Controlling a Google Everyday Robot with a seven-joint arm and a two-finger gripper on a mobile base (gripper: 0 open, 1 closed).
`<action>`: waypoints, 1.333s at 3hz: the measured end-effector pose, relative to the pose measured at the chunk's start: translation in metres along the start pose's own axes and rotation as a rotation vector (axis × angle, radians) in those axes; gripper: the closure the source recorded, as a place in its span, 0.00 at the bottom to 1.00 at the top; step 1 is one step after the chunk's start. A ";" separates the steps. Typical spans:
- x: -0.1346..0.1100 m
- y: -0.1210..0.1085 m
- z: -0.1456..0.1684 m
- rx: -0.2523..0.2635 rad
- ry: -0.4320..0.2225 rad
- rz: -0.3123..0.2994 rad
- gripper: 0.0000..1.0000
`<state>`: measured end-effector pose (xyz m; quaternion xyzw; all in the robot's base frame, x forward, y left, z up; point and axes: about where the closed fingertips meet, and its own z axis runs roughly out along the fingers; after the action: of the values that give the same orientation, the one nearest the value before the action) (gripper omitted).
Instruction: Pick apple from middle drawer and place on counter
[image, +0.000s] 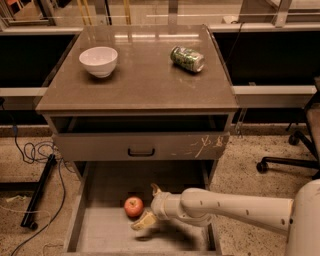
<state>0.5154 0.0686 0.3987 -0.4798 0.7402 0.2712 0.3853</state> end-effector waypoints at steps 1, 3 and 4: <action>-0.001 0.006 0.014 -0.017 -0.012 0.013 0.00; -0.007 0.017 0.038 -0.060 -0.025 0.027 0.00; -0.007 0.017 0.038 -0.061 -0.025 0.027 0.17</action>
Offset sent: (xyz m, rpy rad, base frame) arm -0.0045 0.0402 -0.0181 0.0488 0.0433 0.0310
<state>0.5130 0.1081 0.3837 -0.4778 0.7331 0.3049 0.3759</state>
